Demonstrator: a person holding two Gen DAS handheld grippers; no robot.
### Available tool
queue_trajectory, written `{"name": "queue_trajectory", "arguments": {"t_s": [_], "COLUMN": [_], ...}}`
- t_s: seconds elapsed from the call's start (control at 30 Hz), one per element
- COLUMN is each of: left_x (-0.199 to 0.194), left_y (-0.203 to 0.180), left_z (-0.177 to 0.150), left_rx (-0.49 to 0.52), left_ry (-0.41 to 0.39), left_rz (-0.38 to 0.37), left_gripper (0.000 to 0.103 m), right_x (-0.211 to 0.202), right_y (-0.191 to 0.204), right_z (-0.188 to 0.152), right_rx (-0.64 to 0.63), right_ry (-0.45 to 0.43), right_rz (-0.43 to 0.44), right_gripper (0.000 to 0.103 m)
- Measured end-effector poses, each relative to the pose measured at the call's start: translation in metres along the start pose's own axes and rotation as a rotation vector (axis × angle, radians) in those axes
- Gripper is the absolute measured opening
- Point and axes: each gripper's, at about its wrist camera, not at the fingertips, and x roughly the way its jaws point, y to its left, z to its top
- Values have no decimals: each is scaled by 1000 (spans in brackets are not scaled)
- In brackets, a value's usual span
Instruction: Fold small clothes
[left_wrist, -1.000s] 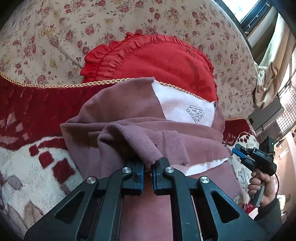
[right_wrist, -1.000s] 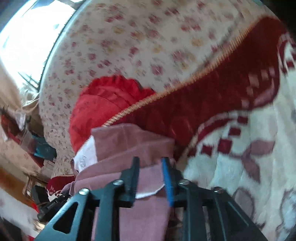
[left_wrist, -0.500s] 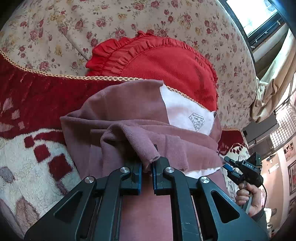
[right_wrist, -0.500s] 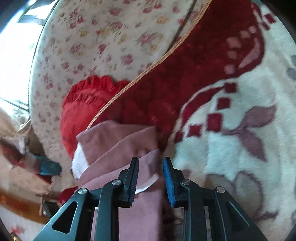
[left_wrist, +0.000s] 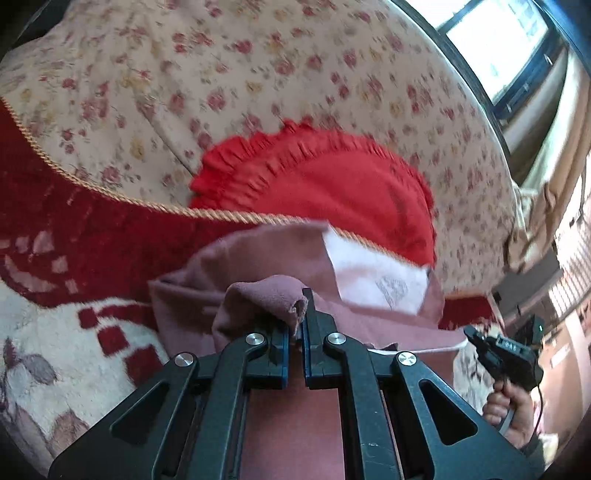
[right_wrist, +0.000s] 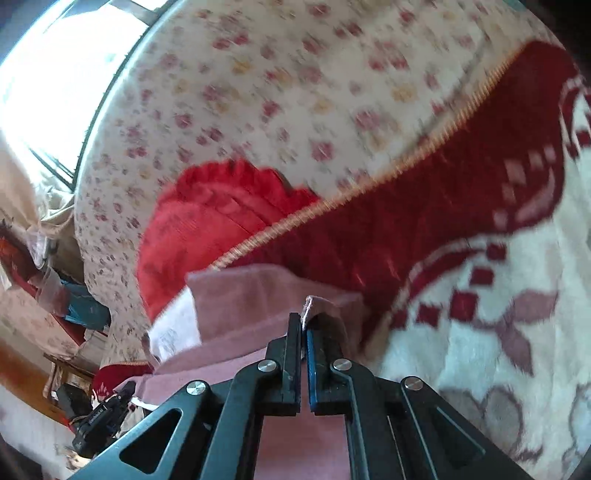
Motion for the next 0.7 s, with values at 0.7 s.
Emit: {"name": "queue_trajectory", "arguments": {"t_s": [0.7], "left_x": [29], "left_y": [12], "left_z": [52], "left_rx": [16], "left_ry": [-70], "left_rz": [-26], "left_gripper": [5], "right_x": [34], "right_y": [44], "right_z": [33], "right_rx": [-176], "right_ry": [-273], "right_rz": [-63], "right_gripper": [2]}}
